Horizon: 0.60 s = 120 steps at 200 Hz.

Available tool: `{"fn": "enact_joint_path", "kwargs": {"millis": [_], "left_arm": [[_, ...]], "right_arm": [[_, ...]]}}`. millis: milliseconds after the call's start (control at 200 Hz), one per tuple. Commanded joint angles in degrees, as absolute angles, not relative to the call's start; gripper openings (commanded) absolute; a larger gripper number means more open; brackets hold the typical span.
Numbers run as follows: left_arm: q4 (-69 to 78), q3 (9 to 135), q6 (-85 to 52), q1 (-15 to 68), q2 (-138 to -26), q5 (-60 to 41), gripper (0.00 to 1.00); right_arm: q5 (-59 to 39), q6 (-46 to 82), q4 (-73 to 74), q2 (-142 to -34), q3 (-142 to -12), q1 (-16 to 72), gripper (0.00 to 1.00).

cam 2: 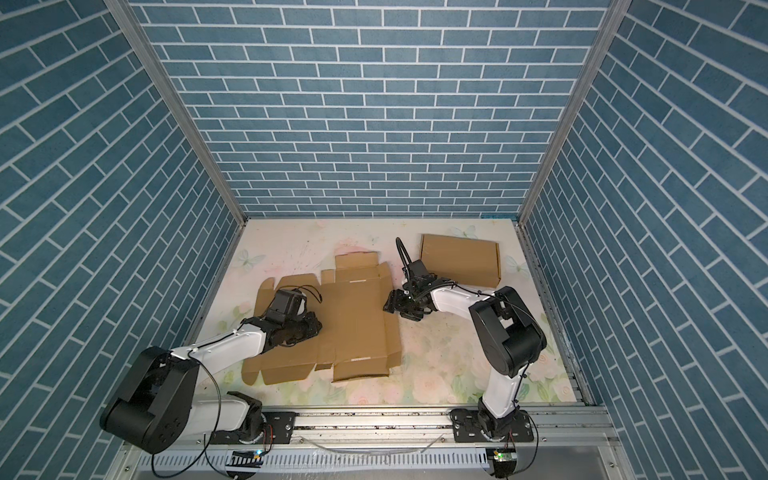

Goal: Fold the paper box

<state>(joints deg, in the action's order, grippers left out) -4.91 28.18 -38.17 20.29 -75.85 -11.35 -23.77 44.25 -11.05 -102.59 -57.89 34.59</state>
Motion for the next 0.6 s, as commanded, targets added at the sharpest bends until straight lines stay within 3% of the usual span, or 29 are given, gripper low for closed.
{"fn": "enact_joint_path", "kwargs": {"millis": [0,450,595], "left_arm": [[-4.3,26.2,-39.3,20.5,-76.3,-10.9,0.23],[-2.5,27.2,-42.8,24.5,-76.4,-14.2,0.22],[-8.8,31.4,-40.3,24.4,-71.3,-16.3,0.23]], "right_arm": [[-26.7,45.0,-8.5,-105.2,-59.3,35.3,0.59],[-20.3,41.9,-12.3,-105.2,-64.4,36.8,0.01],[-9.6,29.6,-31.4,-104.0,-73.2,37.0,0.00]]}}
